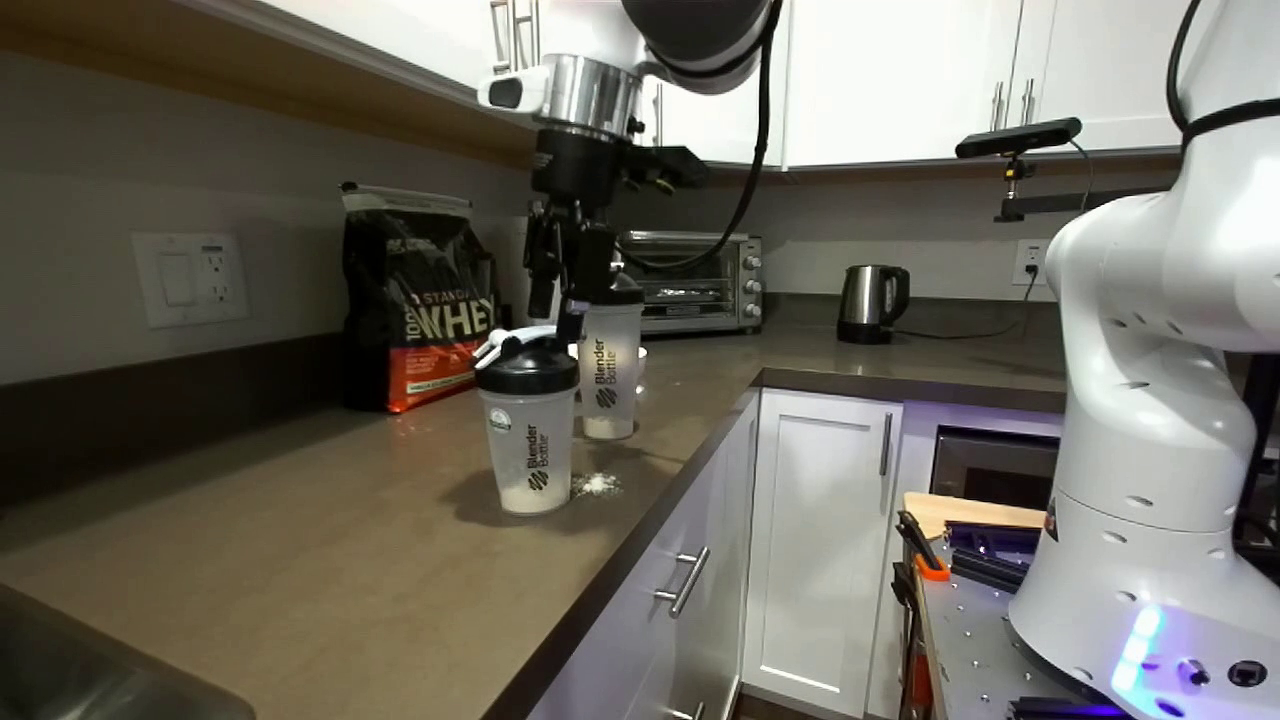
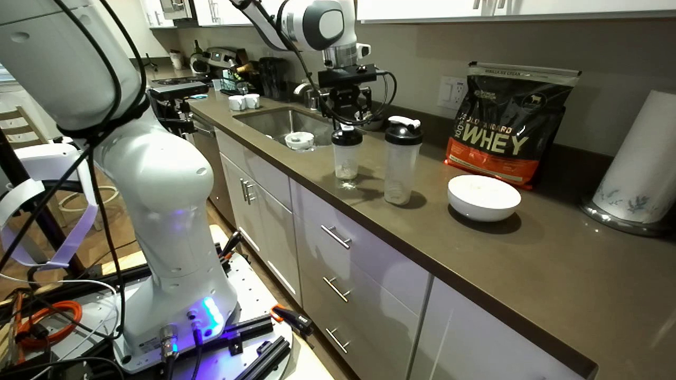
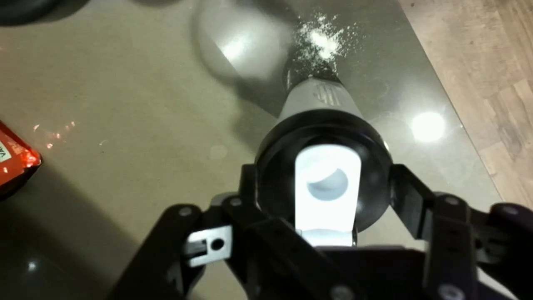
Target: Put the lid on the shaker.
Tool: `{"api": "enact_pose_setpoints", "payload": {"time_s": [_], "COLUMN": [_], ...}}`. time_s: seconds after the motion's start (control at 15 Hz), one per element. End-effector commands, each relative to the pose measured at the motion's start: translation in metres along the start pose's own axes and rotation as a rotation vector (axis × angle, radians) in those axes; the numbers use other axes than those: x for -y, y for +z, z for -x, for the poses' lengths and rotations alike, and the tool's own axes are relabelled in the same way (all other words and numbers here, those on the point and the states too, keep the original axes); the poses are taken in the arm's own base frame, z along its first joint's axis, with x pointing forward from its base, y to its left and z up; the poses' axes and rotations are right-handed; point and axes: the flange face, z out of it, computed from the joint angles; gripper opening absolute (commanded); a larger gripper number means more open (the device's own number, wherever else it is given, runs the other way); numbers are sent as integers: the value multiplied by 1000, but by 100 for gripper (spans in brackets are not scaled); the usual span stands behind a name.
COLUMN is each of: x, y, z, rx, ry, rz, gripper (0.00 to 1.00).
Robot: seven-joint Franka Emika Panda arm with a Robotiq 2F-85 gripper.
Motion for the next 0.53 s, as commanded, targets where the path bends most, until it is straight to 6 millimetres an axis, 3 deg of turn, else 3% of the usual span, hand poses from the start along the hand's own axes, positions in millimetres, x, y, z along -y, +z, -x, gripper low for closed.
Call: {"api": "enact_pose_setpoints", "payload": {"time_s": [0.0, 0.47], "x": [-2, 8], "y": [-17, -49], "z": [-5, -7], "rx": [-1, 2], "ry": [-3, -17], "rz": [3, -7], "gripper": [100, 100]}}
